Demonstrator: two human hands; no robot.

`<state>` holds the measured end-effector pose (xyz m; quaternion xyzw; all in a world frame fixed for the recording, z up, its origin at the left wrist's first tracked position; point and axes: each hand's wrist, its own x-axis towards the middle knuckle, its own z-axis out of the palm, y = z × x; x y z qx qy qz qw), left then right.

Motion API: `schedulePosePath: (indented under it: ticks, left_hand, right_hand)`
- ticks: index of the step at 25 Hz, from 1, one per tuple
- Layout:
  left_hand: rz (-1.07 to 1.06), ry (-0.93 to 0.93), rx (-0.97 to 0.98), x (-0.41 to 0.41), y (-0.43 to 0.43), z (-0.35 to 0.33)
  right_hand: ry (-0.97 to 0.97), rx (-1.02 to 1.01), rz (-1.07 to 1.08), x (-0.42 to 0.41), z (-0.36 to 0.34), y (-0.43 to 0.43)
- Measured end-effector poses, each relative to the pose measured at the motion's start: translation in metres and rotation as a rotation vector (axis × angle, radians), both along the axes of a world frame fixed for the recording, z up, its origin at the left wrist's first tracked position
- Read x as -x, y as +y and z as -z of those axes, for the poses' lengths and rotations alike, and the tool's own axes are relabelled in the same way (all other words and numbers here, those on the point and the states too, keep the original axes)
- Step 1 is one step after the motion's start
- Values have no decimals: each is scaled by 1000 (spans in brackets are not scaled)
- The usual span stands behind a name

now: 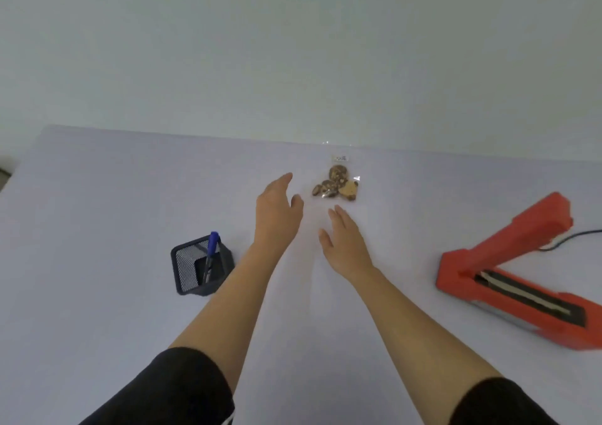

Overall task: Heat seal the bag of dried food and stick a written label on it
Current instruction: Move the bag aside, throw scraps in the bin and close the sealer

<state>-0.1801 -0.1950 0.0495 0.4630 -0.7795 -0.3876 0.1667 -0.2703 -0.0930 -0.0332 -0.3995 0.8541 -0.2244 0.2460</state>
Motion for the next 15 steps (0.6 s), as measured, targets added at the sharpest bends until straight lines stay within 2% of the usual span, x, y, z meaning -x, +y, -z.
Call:
schedulePosePath:
  ticks: [2, 4, 6, 8, 10, 15]
  left_hand:
    - [-4, -58, 158, -37, 12, -10]
    - [-82, -232, 298, -75, 21, -8]
    - [-205, -466, 217, -105, 25, 0]
    - [-308, -559, -9, -123, 23, 12]
    - [-333, -550, -85, -128, 20, 22]
    - [-242, -353, 26, -88, -4, 28]
  right_hand:
    - [45, -115, -134, -33, 7, 11]
    - [90, -214, -202, -55, 16, 18]
    - [124, -275, -208, -64, 21, 19]
    - [145, -281, -205, -67, 25, 17]
    - [157, -265, -209, -69, 28, 20]
    - [228, -214, -211, -69, 40, 26]
